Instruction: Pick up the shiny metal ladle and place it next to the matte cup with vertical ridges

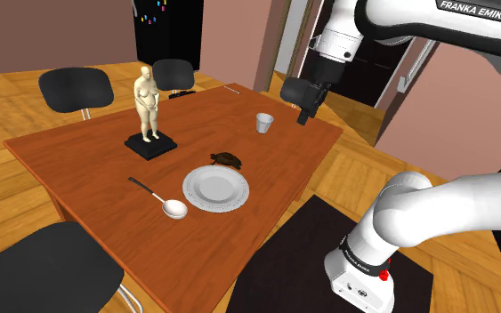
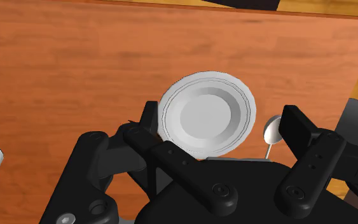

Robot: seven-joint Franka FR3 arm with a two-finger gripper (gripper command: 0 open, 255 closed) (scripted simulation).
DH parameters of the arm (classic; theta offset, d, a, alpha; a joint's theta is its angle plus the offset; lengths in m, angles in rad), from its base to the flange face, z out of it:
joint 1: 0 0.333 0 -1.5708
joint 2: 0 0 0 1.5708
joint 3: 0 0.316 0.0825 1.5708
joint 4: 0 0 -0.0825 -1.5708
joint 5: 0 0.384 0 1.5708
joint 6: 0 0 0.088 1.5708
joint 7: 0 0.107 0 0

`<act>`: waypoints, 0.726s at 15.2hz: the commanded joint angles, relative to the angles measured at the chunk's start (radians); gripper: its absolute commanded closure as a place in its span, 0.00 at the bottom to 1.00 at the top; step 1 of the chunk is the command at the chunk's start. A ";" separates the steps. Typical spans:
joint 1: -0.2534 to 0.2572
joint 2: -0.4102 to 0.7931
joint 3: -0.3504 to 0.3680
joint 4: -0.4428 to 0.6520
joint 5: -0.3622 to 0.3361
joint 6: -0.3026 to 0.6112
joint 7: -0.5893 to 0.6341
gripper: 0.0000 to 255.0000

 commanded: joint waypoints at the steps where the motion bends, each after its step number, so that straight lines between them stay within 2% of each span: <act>1: 0.000 0.000 0.000 0.000 0.000 0.000 0.000 0.00; 11: 0.039 0.261 0.135 -0.018 0.074 0.283 0.118 0.00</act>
